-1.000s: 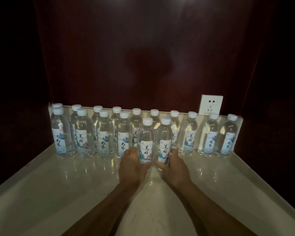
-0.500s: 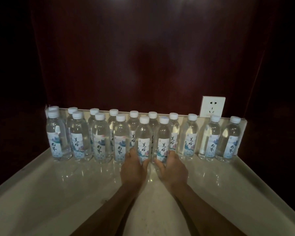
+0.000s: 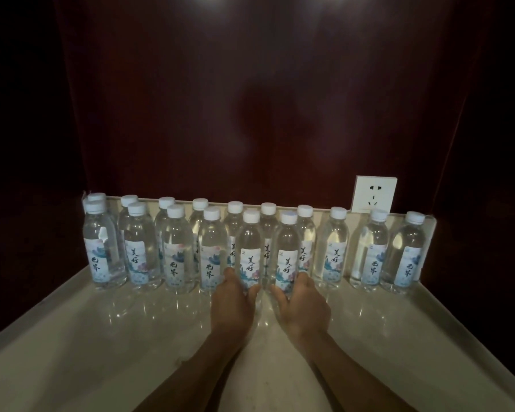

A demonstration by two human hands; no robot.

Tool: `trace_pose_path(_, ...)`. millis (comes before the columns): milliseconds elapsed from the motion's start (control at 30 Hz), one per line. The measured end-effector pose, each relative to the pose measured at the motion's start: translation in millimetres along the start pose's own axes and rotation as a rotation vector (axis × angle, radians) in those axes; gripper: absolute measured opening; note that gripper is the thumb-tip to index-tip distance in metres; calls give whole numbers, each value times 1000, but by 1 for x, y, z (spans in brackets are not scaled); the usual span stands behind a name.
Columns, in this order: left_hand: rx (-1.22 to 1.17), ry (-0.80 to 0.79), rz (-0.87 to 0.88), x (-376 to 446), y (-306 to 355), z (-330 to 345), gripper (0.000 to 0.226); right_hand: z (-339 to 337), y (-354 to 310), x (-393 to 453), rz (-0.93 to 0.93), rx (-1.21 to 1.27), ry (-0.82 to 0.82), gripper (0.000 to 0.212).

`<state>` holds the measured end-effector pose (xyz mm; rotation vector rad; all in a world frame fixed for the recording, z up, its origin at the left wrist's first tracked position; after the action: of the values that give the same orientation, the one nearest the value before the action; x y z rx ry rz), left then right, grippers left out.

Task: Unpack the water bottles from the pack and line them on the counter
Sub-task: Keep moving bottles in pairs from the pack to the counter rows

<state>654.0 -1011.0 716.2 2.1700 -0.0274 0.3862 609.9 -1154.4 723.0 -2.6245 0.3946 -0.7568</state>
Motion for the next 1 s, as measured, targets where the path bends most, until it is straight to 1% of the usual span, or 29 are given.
trace_pose_path(67, 2, -10, 4, -1, 2, 0, 53, 1, 0, 0, 4, 5, 6, 51)
trace_pose_path(200, 30, 7, 12, -1, 2, -2, 49, 1, 2, -1, -18, 61, 1, 55)
trace_pose_path(467, 34, 31, 1, -3, 0, -4, 57, 0, 2, -3, 4, 44, -26, 53)
trace_pose_path(567, 26, 19, -27, -3, -1, -4, 51, -1, 1, -4, 10, 31, -26, 52)
trace_pose_path(767, 41, 26, 16, -2, -2, -3, 36, -4, 0, -5, 19, 16, -11, 50)
trace_pose_path(1000, 52, 30, -10, -4, -1, -3, 40, -3, 1, -5, 9, 23, -38, 51)
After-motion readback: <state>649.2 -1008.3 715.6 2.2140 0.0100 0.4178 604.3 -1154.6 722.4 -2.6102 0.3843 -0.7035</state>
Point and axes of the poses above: each hand's wrist, its own x-axis towards the middle knuckle, its own z-axis out of the palm, y = z × x, the point moved 4 cm from there along x, towards the middle knuckle, and after that the axes turned 5 degrees about -z, right-handed, at the moved point
